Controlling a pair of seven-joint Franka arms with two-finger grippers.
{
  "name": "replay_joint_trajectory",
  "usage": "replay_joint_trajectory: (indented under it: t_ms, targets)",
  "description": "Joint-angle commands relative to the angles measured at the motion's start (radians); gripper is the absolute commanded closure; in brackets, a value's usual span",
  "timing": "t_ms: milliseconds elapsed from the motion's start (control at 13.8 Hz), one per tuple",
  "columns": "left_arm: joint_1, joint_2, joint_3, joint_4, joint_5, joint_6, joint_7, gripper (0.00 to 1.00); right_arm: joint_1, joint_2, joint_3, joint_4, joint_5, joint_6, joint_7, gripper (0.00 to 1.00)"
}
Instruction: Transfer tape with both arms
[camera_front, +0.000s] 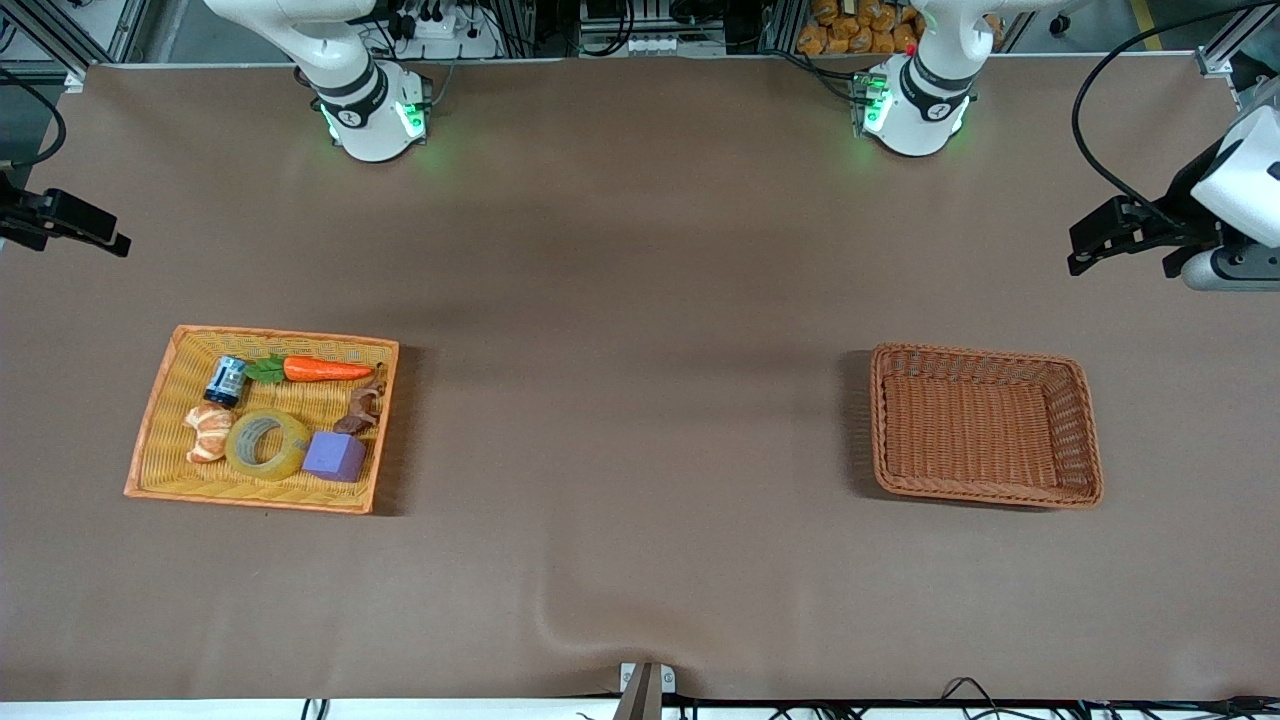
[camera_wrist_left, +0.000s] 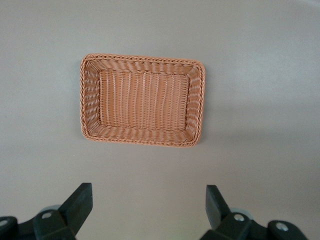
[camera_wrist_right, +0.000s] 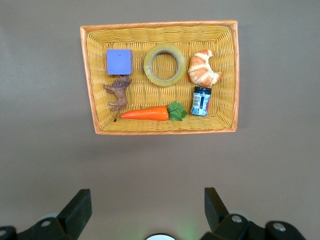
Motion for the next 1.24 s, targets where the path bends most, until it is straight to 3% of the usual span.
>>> replay_joint_trajectory:
  t_ms: [0,1162]
  targets:
    - [-0.004,-0.005,0.004,0.018,0.021,-0.022,0.013,0.00,-0.005,0.022,0.006,0.027,-0.012,-0.015,0.007,0.00]
    - [0.003,0.021,0.004,0.011,0.006,0.016,0.017,0.00,-0.002,0.031,0.006,0.055,-0.010,-0.013,0.015,0.00]
